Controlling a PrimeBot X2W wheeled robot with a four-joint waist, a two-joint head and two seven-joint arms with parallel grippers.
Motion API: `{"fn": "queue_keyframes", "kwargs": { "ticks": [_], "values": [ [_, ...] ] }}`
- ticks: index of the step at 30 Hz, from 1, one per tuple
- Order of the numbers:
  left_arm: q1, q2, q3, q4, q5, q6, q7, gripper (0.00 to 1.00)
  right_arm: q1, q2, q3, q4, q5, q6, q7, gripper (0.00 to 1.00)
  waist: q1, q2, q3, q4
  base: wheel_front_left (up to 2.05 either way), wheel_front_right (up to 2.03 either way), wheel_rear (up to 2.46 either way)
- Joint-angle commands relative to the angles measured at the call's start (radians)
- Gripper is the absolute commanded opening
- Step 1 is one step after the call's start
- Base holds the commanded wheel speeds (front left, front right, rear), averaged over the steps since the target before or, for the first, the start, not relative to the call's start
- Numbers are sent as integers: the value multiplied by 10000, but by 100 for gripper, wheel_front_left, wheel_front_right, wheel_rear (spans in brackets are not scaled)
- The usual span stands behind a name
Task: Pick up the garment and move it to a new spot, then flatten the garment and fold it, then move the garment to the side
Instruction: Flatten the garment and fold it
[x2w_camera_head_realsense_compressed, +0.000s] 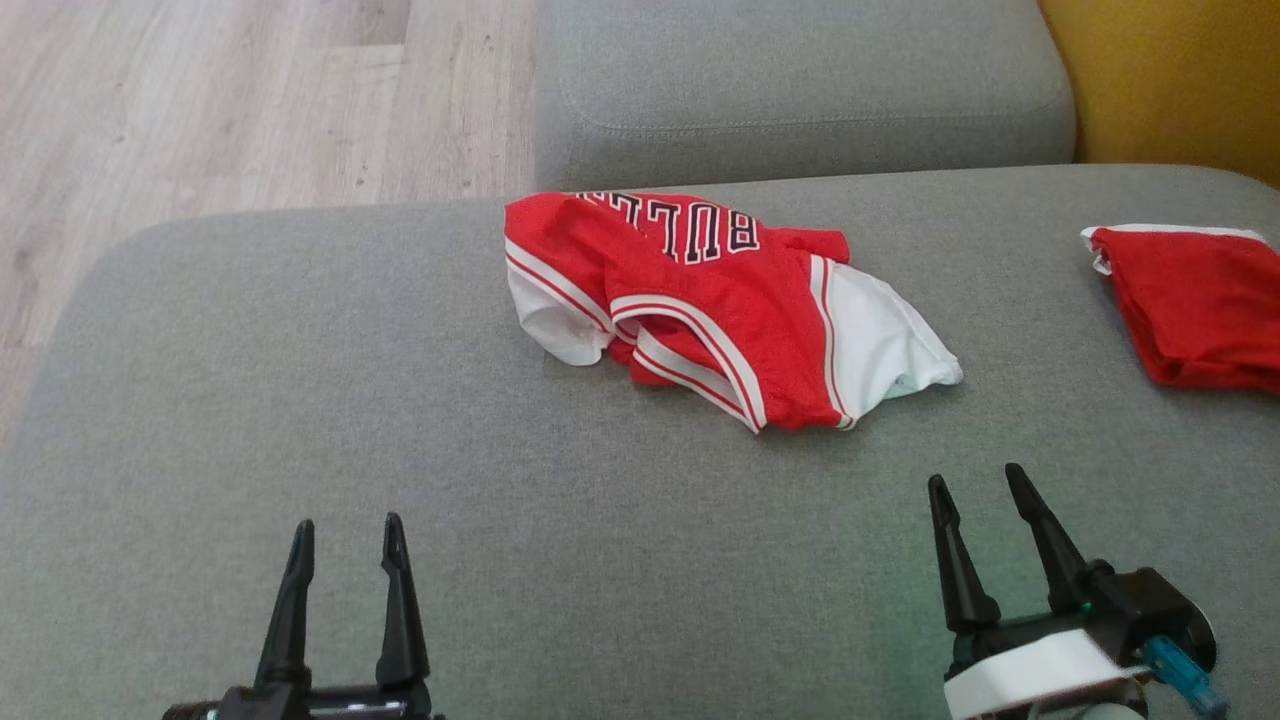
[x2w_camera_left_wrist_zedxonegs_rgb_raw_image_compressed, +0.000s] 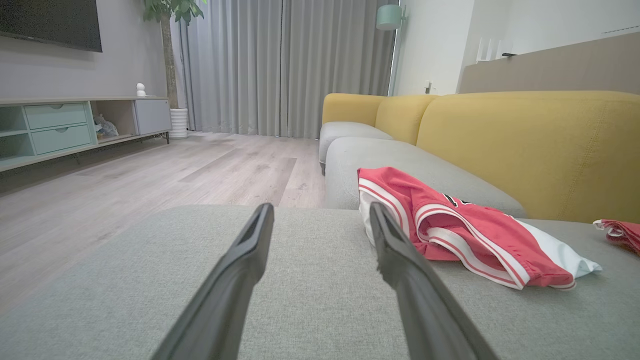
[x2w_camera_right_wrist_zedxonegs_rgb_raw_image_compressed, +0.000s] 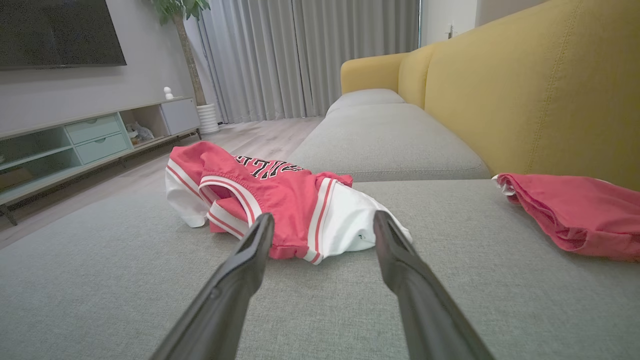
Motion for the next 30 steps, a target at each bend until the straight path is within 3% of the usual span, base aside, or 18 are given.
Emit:
{"fn": "queue_keyframes", "kwargs": {
  "ticks": [1, 15, 23, 30],
  "values": [
    [-271, -39, 273, -266, 115, 39, -93, 100, -235, -26, 258, -320, 99, -7, -55, 100, 1, -1, 42, 0, 0, 0, 0],
    [-392, -39, 50, 95, 286, -206, -93, 100, -275, -15, 372, -347, 184, -7, -55, 100, 1, -1, 287, -378, 0, 0, 0],
    [-1690, -39, -726, 1191, 644, -672, -93, 100, -800, -14, 900, -811, 538, -7, -55, 100, 1, -1, 1422, -1740, 0, 0, 0],
    [-3972, -29, -1615, 3442, 1342, -1383, -93, 100, -1467, -13, 1384, -1230, 938, -7, -55, 100, 1, -1, 2744, -3165, 0, 0, 0]
  ]
}}
